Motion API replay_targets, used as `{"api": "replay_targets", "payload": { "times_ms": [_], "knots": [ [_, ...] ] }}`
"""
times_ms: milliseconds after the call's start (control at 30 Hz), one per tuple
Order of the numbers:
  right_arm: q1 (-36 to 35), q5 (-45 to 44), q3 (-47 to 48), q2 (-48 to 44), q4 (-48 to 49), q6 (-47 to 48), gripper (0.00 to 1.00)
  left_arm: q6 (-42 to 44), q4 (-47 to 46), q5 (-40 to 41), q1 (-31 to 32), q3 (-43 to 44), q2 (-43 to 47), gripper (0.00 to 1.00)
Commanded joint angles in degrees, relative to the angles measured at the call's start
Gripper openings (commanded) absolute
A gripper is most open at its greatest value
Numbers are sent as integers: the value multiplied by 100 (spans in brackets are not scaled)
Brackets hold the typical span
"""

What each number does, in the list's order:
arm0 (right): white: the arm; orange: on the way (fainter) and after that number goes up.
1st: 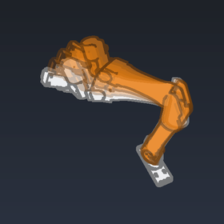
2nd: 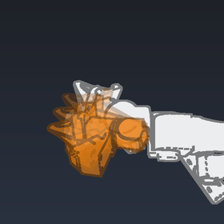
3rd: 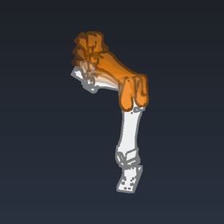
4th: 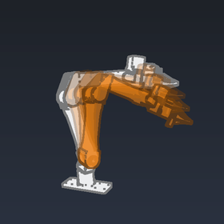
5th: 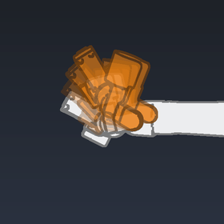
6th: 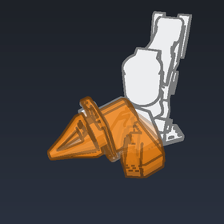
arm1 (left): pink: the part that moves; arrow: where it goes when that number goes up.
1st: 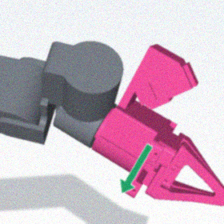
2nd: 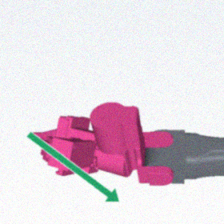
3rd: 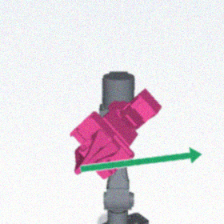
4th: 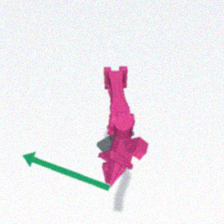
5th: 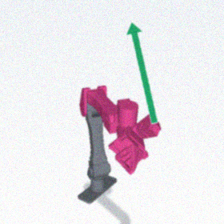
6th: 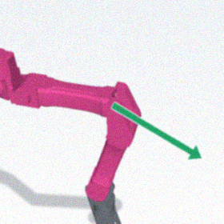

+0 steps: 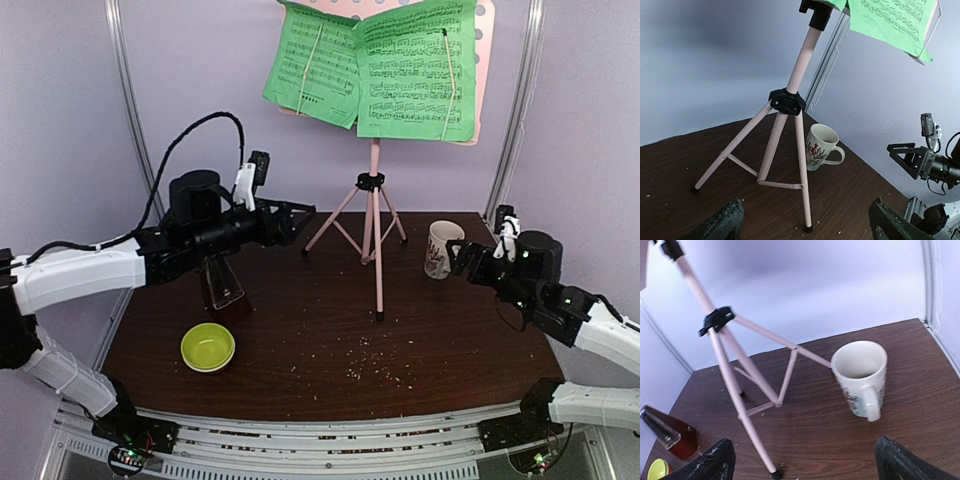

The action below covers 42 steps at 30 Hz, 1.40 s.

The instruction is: Pack up the instrument practice props

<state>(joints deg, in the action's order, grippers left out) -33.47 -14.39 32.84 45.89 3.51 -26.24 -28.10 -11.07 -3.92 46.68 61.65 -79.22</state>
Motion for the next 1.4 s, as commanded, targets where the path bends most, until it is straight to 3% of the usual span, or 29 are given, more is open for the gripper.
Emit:
{"api": "replay_targets", "payload": {
  "times_ms": [0, 133, 333, 667, 933, 1133, 1267, 1367],
  "knots": [
    [1275, 1370, 144, 215, -446, -365, 100, -616, -808, -294, 124, 901, -1081, 90],
    [2289, 2542, 462, 819, -564, -673, 100, -863, -863, -476, 149, 1858, -2049, 87],
    [3108, 3116, 736, 1296, -586, -996, 100, -1355, -870, -602, 155, 2667, -3252, 79],
    [3198, 3530, 970, 1389, -741, -1120, 100, -1440, -353, -642, 77, 4239, -4630, 69],
    [3198, 3661, 1136, 1491, -811, -1042, 100, -1509, -540, -716, -66, 4537, -4969, 45],
    [3198, 3820, 1294, 1699, -705, -1055, 100, -1477, -420, -1007, -104, 5192, -5399, 44],
    [3198, 3814, 1318, 1690, -707, -1054, 100, -1457, -335, -991, -102, 5390, -5536, 31],
    [3198, 3794, 1287, 1619, -709, -1066, 100, -1323, -219, -878, -104, 5375, -5455, 16]
  ]
}}
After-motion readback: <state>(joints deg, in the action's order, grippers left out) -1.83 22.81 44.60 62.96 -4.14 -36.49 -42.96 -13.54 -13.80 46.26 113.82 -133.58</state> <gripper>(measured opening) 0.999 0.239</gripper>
